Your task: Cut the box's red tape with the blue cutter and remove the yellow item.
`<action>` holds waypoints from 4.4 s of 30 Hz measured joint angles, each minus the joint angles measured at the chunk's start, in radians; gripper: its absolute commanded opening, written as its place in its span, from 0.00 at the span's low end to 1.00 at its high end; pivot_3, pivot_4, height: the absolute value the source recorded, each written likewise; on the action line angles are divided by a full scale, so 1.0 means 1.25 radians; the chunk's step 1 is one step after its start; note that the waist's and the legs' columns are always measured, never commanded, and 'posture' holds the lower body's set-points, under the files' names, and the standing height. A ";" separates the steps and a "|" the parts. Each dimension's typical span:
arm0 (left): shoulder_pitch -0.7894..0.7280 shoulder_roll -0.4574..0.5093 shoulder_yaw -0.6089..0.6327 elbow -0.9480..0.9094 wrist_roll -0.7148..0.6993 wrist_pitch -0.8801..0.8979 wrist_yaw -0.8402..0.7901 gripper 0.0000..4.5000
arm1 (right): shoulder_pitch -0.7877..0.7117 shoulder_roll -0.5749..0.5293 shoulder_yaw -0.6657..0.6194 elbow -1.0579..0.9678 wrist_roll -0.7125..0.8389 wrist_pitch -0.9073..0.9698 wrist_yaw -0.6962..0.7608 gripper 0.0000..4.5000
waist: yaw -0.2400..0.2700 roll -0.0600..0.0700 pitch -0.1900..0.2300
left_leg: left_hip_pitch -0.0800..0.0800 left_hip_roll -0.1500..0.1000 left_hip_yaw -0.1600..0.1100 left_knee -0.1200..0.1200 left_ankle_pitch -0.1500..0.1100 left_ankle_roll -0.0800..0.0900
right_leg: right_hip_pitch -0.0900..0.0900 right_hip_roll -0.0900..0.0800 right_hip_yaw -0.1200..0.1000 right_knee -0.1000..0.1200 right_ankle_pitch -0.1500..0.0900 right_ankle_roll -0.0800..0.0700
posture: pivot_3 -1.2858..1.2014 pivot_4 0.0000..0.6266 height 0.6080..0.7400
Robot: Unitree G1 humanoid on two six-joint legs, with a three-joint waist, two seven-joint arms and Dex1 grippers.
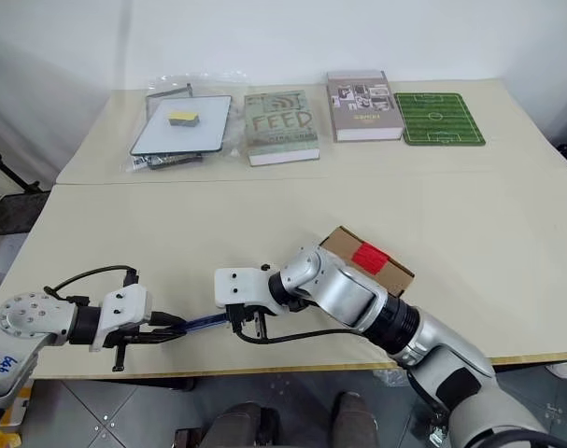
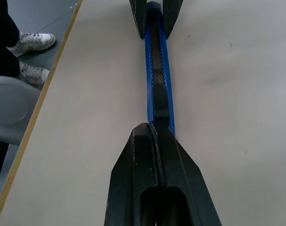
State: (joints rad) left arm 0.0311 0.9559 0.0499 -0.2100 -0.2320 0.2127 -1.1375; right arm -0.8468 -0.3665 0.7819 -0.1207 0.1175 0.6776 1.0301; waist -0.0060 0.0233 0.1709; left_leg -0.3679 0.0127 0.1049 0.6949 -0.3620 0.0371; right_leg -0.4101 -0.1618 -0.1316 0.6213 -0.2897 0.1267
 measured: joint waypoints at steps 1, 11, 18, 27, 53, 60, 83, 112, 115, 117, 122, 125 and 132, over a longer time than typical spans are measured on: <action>0.000 0.000 0.000 -0.001 0.000 0.003 0.000 0.10 | 0.000 0.004 0.000 0.008 -0.002 -0.005 0.003 0.00 | 0.000 0.000 0.000 | 0.000 0.000 0.000 0.000 0.000 0.000 | 0.000 0.000 0.000 0.000 0.000 0.000 | 0.52 0.24 1.00; 0.000 0.000 0.000 -0.007 0.000 0.016 0.001 0.10 | 0.001 0.054 0.003 0.068 -0.030 -0.056 0.026 0.00 | -0.001 0.000 -0.001 | 0.000 0.000 0.000 0.000 0.000 0.000 | 0.000 0.000 0.000 0.000 0.000 0.000 | 0.52 0.24 1.00; 0.000 0.000 -0.003 -0.014 0.000 0.018 0.001 0.10 | 0.001 0.027 -0.034 0.024 -0.013 -0.033 0.054 0.00 | 0.001 0.000 -0.001 | 0.000 0.000 -0.001 0.000 0.000 -0.001 | 0.000 0.000 0.000 0.000 0.000 0.000 | 0.52 0.24 1.00; -0.006 0.000 -0.016 -0.017 0.000 0.016 -0.001 0.10 | 0.022 -0.015 -0.064 -0.011 -0.028 -0.039 0.070 0.00 | 0.003 0.001 -0.001 | 0.000 -0.001 0.000 -0.001 -0.001 -0.001 | 0.000 -0.001 0.000 -0.001 0.000 0.000 | 0.52 0.24 1.00; -0.010 0.000 -0.021 -0.021 0.000 0.028 -0.009 0.10 | 0.037 0.048 -0.049 0.059 -0.085 -0.090 0.083 0.00 | 0.001 0.001 -0.002 | 0.001 -0.001 0.000 -0.001 -0.001 -0.001 | 0.001 -0.001 -0.001 -0.001 0.000 0.000 | 0.52 0.24 1.00; -0.010 0.000 -0.021 -0.021 0.000 0.029 -0.009 0.10 | 0.032 0.099 -0.049 0.108 -0.087 -0.104 0.075 0.00 | 0.001 0.002 -0.002 | 0.001 -0.001 0.000 -0.001 -0.001 -0.001 | 0.001 -0.001 -0.001 -0.001 0.000 0.000 | 0.52 0.24 1.00; -0.035 -0.032 -0.030 -0.010 0.006 0.043 -0.009 0.10 | 0.025 0.121 -0.070 0.144 -0.090 -0.102 0.086 0.00 | 0.006 0.002 -0.002 | 0.001 -0.002 -0.002 -0.001 -0.001 0.000 | 0.002 -0.002 0.000 -0.001 0.000 0.000 | 0.52 0.24 1.00; -0.234 -0.309 -0.026 0.295 0.173 -0.530 0.308 0.10 | -0.228 -0.034 -0.580 0.228 0.288 0.745 -0.093 0.92 | -0.017 -0.002 0.001 | -0.007 -0.002 -0.003 -0.007 0.000 0.001 | -0.001 -0.003 -0.020 -0.010 0.006 0.004 | 0.52 0.24 1.00; -0.242 -0.325 -0.036 0.300 0.172 -0.537 0.317 0.10 | -0.233 -0.009 -0.580 0.261 0.301 0.743 -0.115 0.92 | -0.022 -0.002 0.001 | -0.006 -0.004 -0.004 -0.010 0.000 0.001 | -0.002 -0.003 -0.025 -0.011 0.007 0.004 | 0.52 0.24 1.00; -0.242 -0.332 -0.051 0.300 0.170 -0.537 0.315 0.10 | -0.233 0.013 -0.575 0.274 0.305 0.727 -0.124 0.92 | -0.022 -0.003 0.001 | -0.007 -0.003 -0.005 -0.011 0.000 0.001 | -0.002 -0.002 -0.027 -0.011 0.006 0.004 | 0.52 0.24 1.00; -0.241 -0.342 -0.057 0.282 0.143 -0.523 0.306 0.10 | -0.233 0.035 -0.557 0.296 0.321 0.691 -0.130 0.92 | -0.020 -0.006 0.003 | -0.007 -0.003 -0.005 -0.009 0.000 0.001 | 0.000 -0.002 -0.026 -0.012 0.007 0.004 | 0.52 0.24 1.00; -0.240 -0.344 -0.057 0.262 0.131 -0.506 0.303 0.10 | -0.233 0.035 -0.522 0.302 0.322 0.658 -0.126 0.92 | -0.018 -0.006 0.003 | -0.007 -0.001 -0.005 -0.008 0.000 0.001 | 0.000 -0.003 -0.026 -0.012 0.007 0.004 | 0.52 0.24 1.00; -0.233 -0.346 -0.057 0.225 0.111 -0.466 0.297 0.10 | -0.232 0.021 -0.471 0.330 0.321 0.598 -0.104 0.89 | -0.019 -0.007 0.004 | -0.007 -0.002 -0.005 -0.008 0.000 0.001 | 0.000 -0.002 -0.026 -0.012 0.007 0.004 | 0.52 0.24 1.00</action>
State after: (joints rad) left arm -0.2598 0.5238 -0.0212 0.0707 -0.0931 -0.3704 -0.7665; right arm -1.1370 -0.3404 0.1936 0.2916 0.5190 1.4248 0.8997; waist -0.0292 0.0143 0.1757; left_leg -0.3761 0.0107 0.0988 0.6844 -0.3624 0.0383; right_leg -0.4098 -0.1649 -0.1641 0.6059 -0.2816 0.1319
